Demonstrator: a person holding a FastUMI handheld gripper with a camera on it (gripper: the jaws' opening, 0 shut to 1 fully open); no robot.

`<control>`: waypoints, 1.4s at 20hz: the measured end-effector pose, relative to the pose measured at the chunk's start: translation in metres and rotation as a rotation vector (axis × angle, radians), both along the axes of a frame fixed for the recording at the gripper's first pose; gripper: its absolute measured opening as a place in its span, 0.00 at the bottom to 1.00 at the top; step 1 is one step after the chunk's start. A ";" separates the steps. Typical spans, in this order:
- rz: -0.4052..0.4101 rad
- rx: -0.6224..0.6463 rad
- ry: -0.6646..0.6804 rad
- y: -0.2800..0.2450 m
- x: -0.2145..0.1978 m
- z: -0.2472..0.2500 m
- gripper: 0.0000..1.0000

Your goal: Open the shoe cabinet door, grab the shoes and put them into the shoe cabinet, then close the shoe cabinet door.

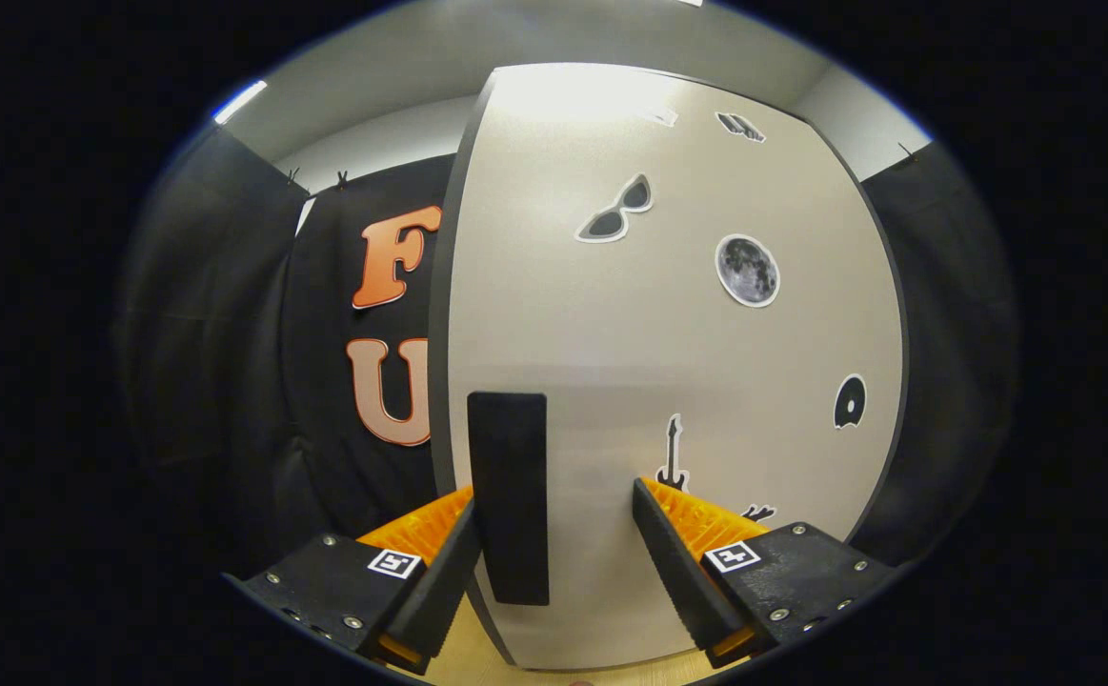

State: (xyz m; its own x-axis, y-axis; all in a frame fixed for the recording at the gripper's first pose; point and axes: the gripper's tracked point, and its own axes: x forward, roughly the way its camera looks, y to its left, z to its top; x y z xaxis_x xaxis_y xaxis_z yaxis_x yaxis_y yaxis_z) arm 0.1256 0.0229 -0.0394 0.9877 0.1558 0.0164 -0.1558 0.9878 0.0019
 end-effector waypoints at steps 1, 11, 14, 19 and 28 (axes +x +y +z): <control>-0.001 0.000 0.002 0.000 0.000 -0.001 0.93; 0.019 0.016 -0.011 0.004 -0.003 0.002 0.93; 0.019 0.022 -0.014 0.003 -0.006 0.003 0.93; -0.003 0.022 -0.014 -0.005 -0.014 0.006 0.93; -0.055 0.035 -0.009 -0.023 -0.039 0.008 0.93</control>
